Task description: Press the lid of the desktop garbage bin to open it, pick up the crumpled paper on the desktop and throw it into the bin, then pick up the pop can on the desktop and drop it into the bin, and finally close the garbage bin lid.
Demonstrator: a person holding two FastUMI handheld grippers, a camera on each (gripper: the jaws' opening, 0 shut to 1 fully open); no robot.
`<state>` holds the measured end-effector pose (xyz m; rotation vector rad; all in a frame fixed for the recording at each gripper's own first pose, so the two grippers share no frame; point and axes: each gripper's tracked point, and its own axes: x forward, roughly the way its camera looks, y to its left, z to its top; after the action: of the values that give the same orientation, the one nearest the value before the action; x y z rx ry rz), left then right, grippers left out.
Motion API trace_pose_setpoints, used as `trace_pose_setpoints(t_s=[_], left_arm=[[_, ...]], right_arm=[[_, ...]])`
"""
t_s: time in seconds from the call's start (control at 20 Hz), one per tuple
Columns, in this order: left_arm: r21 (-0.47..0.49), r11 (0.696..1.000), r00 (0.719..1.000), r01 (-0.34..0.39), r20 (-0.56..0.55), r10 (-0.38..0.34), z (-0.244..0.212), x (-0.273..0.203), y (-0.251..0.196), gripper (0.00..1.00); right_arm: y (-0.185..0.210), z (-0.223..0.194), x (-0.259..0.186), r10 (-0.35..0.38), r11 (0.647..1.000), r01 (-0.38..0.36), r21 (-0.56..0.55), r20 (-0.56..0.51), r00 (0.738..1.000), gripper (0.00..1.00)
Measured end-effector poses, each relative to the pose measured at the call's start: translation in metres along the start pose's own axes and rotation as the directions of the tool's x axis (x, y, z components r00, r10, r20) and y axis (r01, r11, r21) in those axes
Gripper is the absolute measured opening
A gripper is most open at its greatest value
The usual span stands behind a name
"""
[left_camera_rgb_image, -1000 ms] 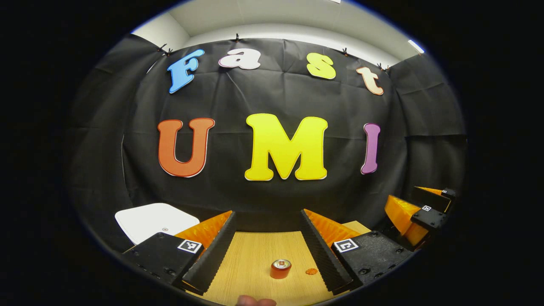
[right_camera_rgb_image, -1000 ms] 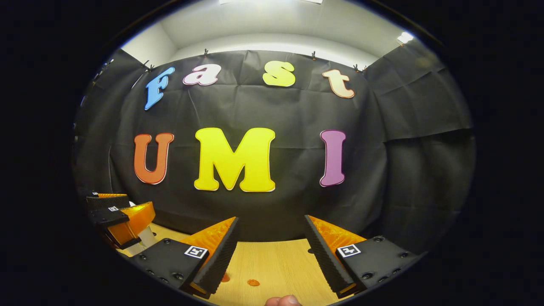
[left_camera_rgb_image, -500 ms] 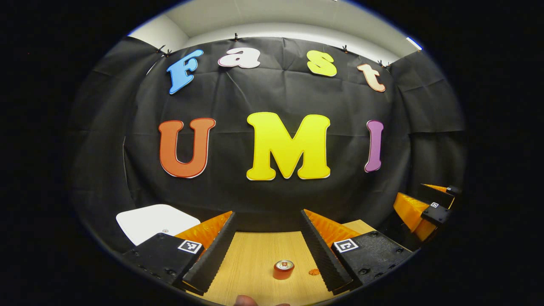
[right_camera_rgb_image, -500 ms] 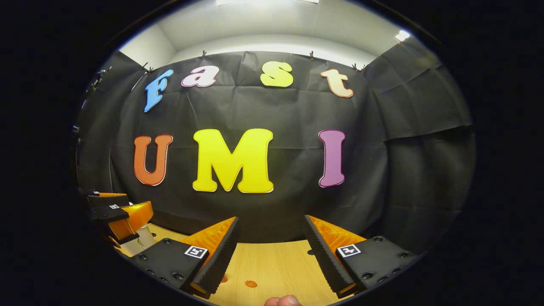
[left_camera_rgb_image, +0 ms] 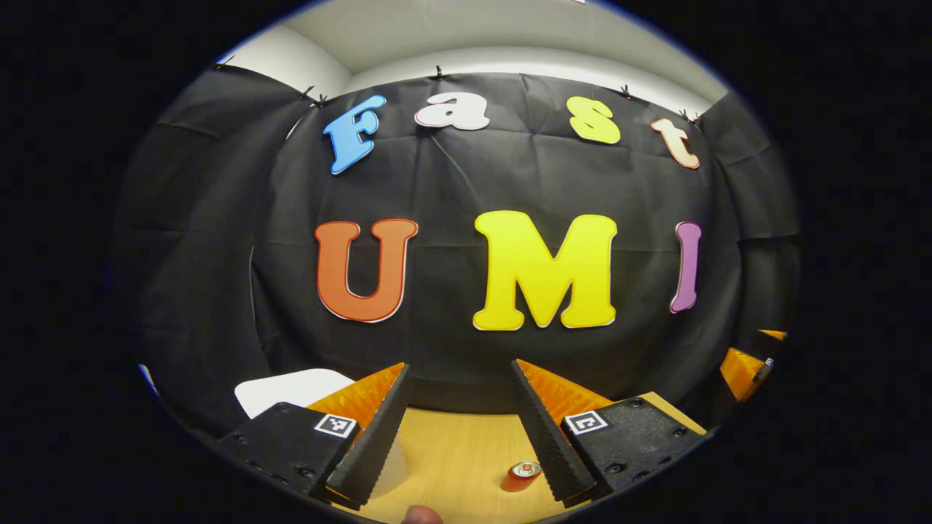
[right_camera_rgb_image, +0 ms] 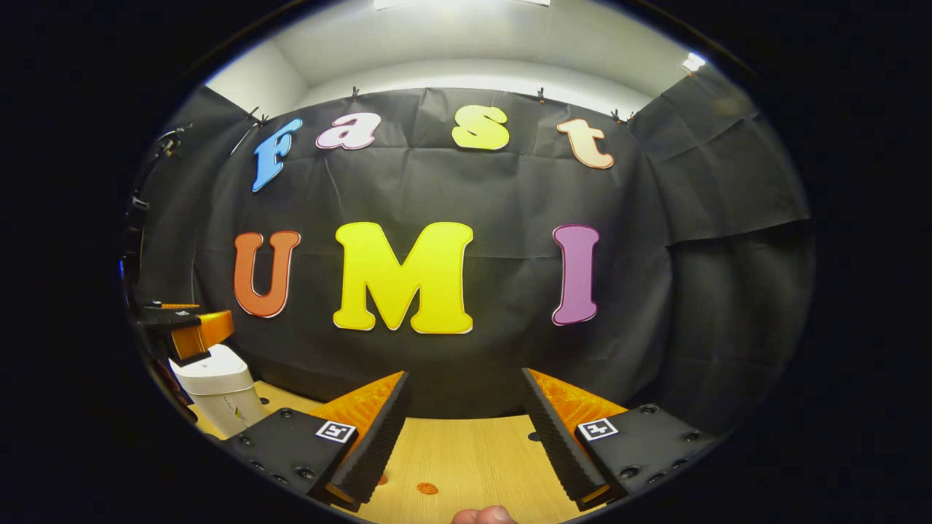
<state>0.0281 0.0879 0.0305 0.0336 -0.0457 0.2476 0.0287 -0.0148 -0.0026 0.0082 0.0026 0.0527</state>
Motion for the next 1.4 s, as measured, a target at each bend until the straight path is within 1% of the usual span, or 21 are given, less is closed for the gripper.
trace_pose_setpoints(t_s=[0.05, 0.1, 0.15, 0.3, 0.4, 0.45, 0.5, 0.6, 0.65, 0.7, 0.8, 0.85, 1.0, 1.05, 1.2, 1.3, 1.4], left_arm=[[0.0, 1.0, 1.0, -0.028, 0.001, 0.028, 0.001, 0.003, 0.012, 0.92], [-0.002, 0.999, 0.999, -0.051, 0.004, 0.051, 0.002, 0.005, 0.022, 0.84], [-0.003, 0.997, 0.997, -0.077, 0.004, 0.077, 0.002, 0.006, 0.032, 0.78], [0.008, 0.989, 0.989, -0.147, -0.003, 0.147, -0.001, 0.014, 0.065, 0.72], [0.009, 0.98, 0.98, -0.199, -0.025, 0.199, -0.008, 0.019, 0.086, 0.66], [0.012, 0.973, 0.973, -0.229, -0.037, 0.23, -0.013, 0.019, 0.096, 0.61], [0.016, 0.968, 0.966, -0.252, -0.048, 0.252, -0.018, 0.022, 0.105, 0.55], [0.023, 0.96, 0.956, -0.279, -0.082, 0.28, -0.03, 0.028, 0.115, 0.6], [0.027, 0.956, 0.95, -0.292, -0.104, 0.293, -0.038, 0.031, 0.12, 0.49], [0.031, 0.951, 0.942, -0.307, -0.132, 0.308, -0.048, 0.033, 0.125, 0.47], [0.022, 0.939, 0.922, -0.343, -0.181, 0.342, -0.065, 0.034, 0.134, 0.36], [0.01, 0.935, 0.915, -0.356, -0.2, 0.35, -0.072, 0.035, 0.135, 0.29], [-0.017, 0.923, 0.895, -0.385, -0.252, 0.369, -0.094, 0.039, 0.14, 0.2], [-0.022, 0.921, 0.891, -0.389, -0.264, 0.37, -0.1, 0.04, 0.141, 0.13], [-0.037, 0.914, 0.878, -0.404, -0.295, 0.377, -0.113, 0.043, 0.144, 0.08], [-0.05, 0.916, 0.876, -0.398, -0.318, 0.363, -0.12, 0.043, 0.141, 0.06], [-0.049, 0.914, 0.871, -0.402, -0.327, 0.365, -0.125, 0.045, 0.139, 0.04]], right_arm=[[0.003, 0.0, 0.001, 0.01, 1.0, -0.01, -0.001, 0.002, 1.0, 0.94], [0.005, 0.001, 0.0, 0.016, 1.0, -0.016, -0.003, 0.002, 1.0, 0.94], [0.005, 0.001, 0.001, 0.019, 1.0, -0.019, -0.007, 0.001, 1.0, 0.94], [0.005, 0.007, -0.001, 0.028, 0.999, -0.028, -0.023, 0.012, 1.0, 0.94], [0.006, 0.009, -0.002, 0.034, 0.999, -0.033, -0.027, 0.019, 0.999, 0.94], [0.006, 0.008, -0.003, 0.035, 0.999, -0.034, -0.028, 0.017, 0.999, 0.94], [0.006, 0.007, -0.003, 0.035, 0.999, -0.035, -0.029, 0.015, 0.999, 0.94], [0.006, 0.006, -0.004, 0.037, 0.999, -0.036, -0.037, 0.01, 0.999, 0.94], [0.005, 0.005, -0.004, 0.036, 0.998, -0.035, -0.043, 0.011, 0.999, 0.94], [0.005, 0.007, -0.005, 0.038, 0.998, -0.037, -0.048, 0.012, 0.999, 0.94], [0.005, 0.006, -0.006, 0.039, 0.997, -0.038, -0.063, 0.015, 0.999, 0.94], [0.004, 0.006, -0.006, 0.038, 0.997, -0.037, -0.071, 0.016, 0.999, 0.94], [0.001, 0.005, -0.005, 0.035, 0.995, -0.033, -0.09, 0.017, 0.999, 0.94], [0.0, 0.005, -0.005, 0.034, 0.995, -0.032, -0.097, 0.017, 0.999, 0.94], [-0.004, 0.002, 0.0, 0.025, 0.994, -0.024, -0.111, 0.009, 1.0, 0.94], [-0.005, 0.0, 0.001, 0.021, 0.994, -0.02, -0.104, 0.008, 1.0, 0.94], [-0.005, -0.001, 0.004, 0.022, 0.994, -0.021, -0.106, 0.008, 1.0, 0.94]])
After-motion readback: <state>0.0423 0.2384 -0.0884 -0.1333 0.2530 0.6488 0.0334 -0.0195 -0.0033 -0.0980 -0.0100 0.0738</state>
